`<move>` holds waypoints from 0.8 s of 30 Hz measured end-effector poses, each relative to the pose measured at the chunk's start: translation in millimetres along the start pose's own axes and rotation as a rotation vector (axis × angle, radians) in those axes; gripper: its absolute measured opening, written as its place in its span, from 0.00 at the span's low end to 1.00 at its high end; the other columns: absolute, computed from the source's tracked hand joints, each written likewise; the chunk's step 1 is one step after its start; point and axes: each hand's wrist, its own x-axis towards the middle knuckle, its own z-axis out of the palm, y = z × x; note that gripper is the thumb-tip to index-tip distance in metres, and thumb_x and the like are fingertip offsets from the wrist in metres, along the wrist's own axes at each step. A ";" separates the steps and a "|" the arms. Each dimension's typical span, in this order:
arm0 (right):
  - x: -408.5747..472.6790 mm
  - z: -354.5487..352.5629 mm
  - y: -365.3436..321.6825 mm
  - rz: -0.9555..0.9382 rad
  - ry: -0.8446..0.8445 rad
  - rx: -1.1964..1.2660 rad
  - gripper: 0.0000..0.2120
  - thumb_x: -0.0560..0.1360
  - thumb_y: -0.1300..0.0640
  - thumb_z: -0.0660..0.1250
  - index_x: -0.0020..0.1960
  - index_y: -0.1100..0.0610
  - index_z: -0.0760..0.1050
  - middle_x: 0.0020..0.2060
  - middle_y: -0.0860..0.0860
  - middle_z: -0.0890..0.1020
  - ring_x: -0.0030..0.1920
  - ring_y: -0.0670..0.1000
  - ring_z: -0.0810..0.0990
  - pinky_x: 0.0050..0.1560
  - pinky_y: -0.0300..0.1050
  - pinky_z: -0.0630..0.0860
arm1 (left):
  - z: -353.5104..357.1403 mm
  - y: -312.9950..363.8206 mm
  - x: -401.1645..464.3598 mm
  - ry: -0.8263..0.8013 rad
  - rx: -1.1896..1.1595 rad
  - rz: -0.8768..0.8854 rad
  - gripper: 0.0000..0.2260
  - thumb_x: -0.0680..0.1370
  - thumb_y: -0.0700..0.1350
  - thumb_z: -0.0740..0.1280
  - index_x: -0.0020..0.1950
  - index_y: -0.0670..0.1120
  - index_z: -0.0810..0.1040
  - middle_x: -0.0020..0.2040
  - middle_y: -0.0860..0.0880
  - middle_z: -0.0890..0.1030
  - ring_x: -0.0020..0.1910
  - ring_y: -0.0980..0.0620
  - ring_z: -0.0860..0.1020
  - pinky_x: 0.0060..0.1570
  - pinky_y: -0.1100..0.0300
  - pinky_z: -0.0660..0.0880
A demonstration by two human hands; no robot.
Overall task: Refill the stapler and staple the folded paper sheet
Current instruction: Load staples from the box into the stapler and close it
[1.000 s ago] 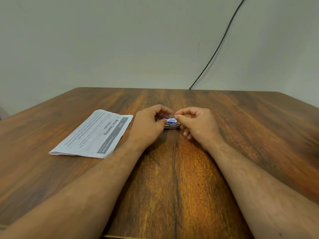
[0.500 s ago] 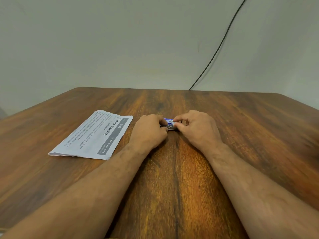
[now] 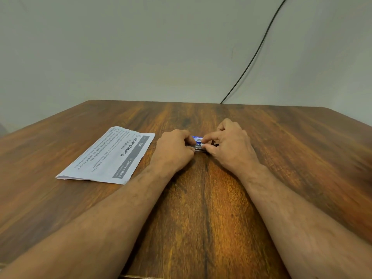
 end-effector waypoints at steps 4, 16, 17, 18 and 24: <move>0.1 0.1 2.0 0.007 0.000 0.043 0.09 0.72 0.48 0.75 0.52 0.44 0.86 0.46 0.46 0.70 0.51 0.50 0.70 0.56 0.56 0.71 | 0.0 0.7 -0.3 -0.014 -0.007 -0.007 0.07 0.75 0.42 0.73 0.50 0.51 0.86 0.51 0.49 0.86 0.49 0.52 0.79 0.51 0.59 0.73; 1.8 -4.2 0.3 -0.009 -0.068 -0.047 0.10 0.74 0.47 0.73 0.54 0.42 0.85 0.47 0.46 0.72 0.54 0.51 0.71 0.57 0.54 0.69 | 0.0 -0.9 0.8 -0.028 -0.036 -0.008 0.06 0.74 0.43 0.73 0.49 0.52 0.86 0.52 0.50 0.86 0.52 0.51 0.81 0.56 0.55 0.77; 1.7 -4.2 -0.2 -0.013 -0.074 -0.063 0.10 0.74 0.46 0.73 0.55 0.42 0.85 0.47 0.46 0.73 0.55 0.51 0.71 0.57 0.55 0.69 | 0.1 -0.8 0.7 -0.029 -0.034 -0.008 0.06 0.74 0.43 0.73 0.49 0.52 0.86 0.52 0.50 0.86 0.52 0.51 0.81 0.56 0.55 0.77; 1.5 -4.2 -0.7 -0.011 -0.076 -0.071 0.09 0.74 0.46 0.72 0.54 0.43 0.85 0.48 0.47 0.74 0.55 0.52 0.72 0.57 0.55 0.69 | 0.1 -0.8 0.8 -0.027 -0.033 -0.008 0.06 0.74 0.43 0.73 0.49 0.52 0.86 0.52 0.50 0.86 0.53 0.50 0.81 0.56 0.55 0.77; 1.7 -5.8 -2.9 0.012 -0.106 -0.104 0.10 0.76 0.45 0.71 0.56 0.41 0.85 0.51 0.47 0.78 0.56 0.52 0.72 0.58 0.56 0.69 | 0.7 -1.6 1.6 -0.035 -0.036 -0.007 0.06 0.74 0.43 0.73 0.49 0.52 0.86 0.52 0.50 0.86 0.52 0.51 0.81 0.52 0.59 0.74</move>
